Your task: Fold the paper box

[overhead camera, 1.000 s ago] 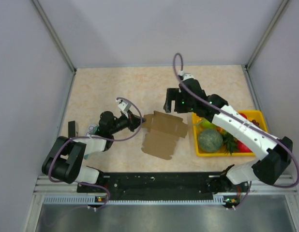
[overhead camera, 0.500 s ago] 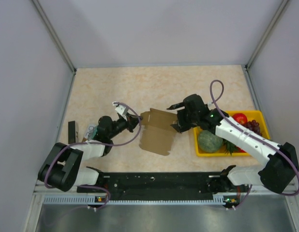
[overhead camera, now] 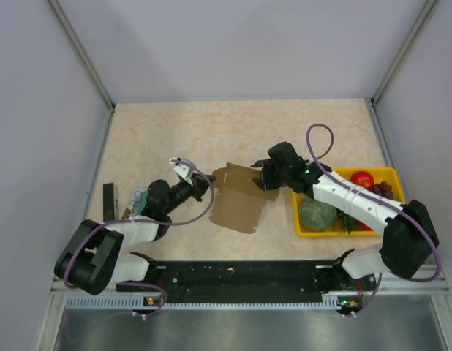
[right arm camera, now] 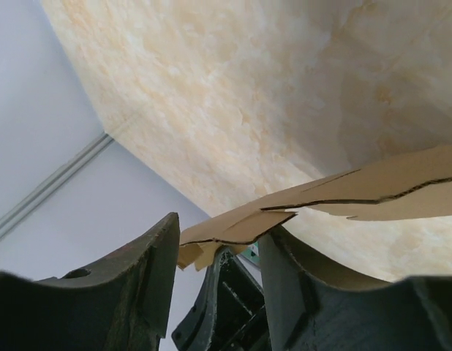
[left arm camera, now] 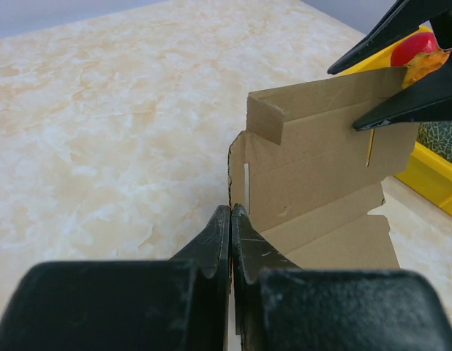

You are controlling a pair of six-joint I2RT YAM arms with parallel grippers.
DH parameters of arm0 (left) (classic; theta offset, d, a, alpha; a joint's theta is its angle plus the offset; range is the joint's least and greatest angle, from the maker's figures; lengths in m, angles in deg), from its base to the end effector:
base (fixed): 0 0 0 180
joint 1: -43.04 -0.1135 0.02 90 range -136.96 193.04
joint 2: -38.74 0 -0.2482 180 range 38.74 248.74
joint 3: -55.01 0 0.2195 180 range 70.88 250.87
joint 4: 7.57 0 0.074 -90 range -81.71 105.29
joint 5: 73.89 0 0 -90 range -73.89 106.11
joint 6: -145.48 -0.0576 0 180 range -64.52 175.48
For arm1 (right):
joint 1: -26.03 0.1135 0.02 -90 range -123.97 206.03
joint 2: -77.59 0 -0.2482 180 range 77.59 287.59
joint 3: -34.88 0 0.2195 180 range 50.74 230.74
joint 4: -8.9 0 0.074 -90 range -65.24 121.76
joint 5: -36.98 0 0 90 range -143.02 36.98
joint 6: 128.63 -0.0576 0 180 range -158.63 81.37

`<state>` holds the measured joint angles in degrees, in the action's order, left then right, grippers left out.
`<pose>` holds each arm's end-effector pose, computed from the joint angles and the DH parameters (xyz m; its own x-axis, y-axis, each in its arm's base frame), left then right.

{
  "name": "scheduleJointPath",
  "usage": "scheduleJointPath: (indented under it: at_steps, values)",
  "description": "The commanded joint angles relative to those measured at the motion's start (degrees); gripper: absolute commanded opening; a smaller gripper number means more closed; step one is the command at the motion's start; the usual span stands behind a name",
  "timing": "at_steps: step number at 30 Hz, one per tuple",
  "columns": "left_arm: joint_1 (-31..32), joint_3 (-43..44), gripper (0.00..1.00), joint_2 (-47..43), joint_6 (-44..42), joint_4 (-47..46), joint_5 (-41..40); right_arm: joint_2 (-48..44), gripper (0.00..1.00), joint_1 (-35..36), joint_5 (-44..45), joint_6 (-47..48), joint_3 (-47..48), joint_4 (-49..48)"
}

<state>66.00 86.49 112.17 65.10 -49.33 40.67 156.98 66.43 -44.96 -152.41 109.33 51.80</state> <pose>0.2106 -0.1152 0.2042 -0.1263 -0.1116 -0.9857 0.7266 0.6661 -0.1685 0.2192 0.1759 0.2414 -0.2940 0.9395 0.1755 0.7464 0.1110 0.6561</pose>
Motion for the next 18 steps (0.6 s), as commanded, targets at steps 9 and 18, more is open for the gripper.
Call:
scheduleJointPath:
  at_steps: [9, 18]
  values:
    - [0.9, -0.2, 0.00, -1.0, -2.6, -3.5, -2.2, 1.1, 0.36, 0.7, 1.6, -13.8, 3.4, -1.9]
    - [1.3, -0.4, 0.00, -1.2, -3.0, -3.4, -3.2, 2.2, 0.17, 0.8, 1.0, -14.5, 3.4, -2.9]
